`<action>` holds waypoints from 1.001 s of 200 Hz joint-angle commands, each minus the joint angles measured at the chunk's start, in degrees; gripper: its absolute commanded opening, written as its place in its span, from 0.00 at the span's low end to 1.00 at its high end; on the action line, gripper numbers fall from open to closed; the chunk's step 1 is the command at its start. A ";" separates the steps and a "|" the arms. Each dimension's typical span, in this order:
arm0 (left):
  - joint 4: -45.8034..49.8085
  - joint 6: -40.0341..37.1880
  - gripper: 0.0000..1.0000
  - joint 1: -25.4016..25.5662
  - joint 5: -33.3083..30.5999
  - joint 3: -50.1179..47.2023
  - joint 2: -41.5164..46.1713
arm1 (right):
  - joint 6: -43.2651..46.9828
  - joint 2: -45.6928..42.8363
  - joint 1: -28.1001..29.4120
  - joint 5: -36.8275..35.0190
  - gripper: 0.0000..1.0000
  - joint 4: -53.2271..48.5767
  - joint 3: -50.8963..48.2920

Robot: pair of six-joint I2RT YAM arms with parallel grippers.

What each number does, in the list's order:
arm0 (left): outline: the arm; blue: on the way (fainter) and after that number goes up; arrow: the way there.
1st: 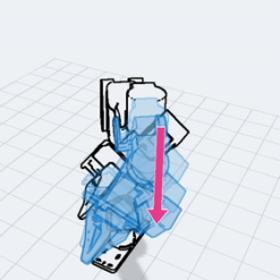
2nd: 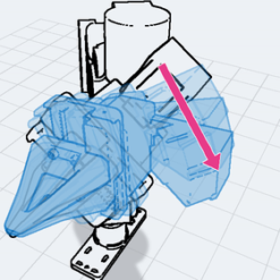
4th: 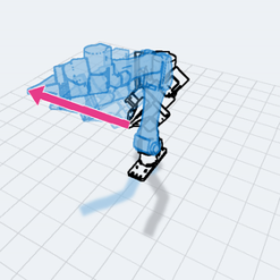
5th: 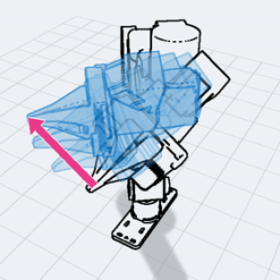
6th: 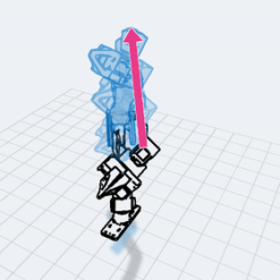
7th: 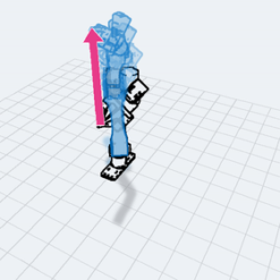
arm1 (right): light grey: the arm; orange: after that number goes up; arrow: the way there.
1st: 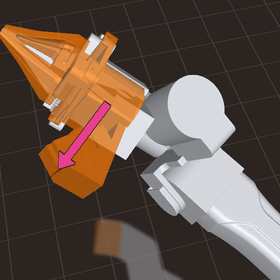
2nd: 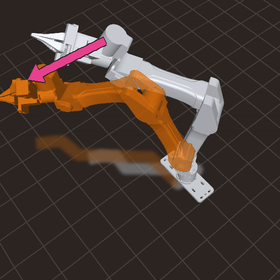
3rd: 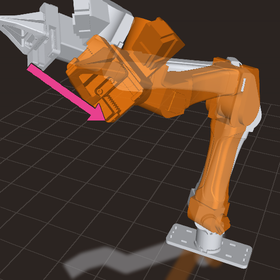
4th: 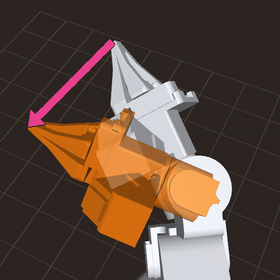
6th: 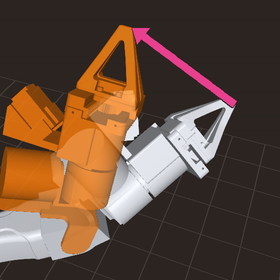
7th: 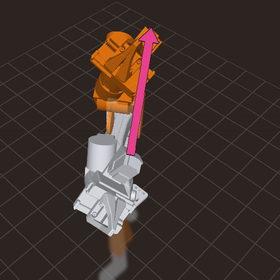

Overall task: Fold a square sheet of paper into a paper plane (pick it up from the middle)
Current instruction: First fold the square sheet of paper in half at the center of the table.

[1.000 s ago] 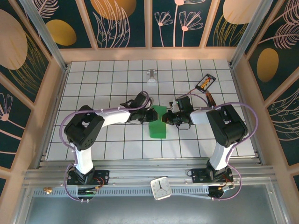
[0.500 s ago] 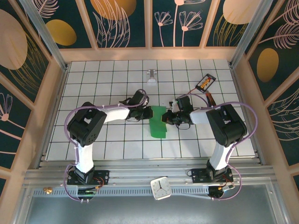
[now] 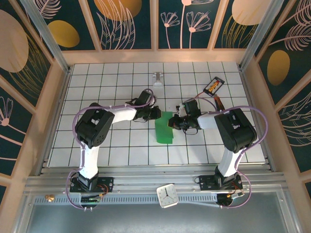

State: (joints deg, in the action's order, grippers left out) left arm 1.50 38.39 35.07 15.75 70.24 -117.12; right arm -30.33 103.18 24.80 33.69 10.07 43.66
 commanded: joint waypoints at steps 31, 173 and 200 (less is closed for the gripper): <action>2.88 -2.24 0.17 -2.29 -1.92 1.64 1.30 | 2.81 5.07 -0.36 -11.63 0.00 -7.08 -2.45; 1.73 -1.52 0.17 -2.71 -3.74 2.64 -3.85 | 2.73 4.81 -0.58 -11.91 0.00 -7.23 -2.84; 1.75 -1.30 0.18 -2.73 -4.06 2.36 -2.27 | 2.58 4.70 -0.59 -11.98 0.00 -7.04 -3.13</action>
State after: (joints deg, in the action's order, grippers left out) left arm 0.45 38.20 33.04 16.43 72.66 -119.55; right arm -30.30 103.13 24.80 33.30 10.04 43.72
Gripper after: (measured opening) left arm 0.168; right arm 0.057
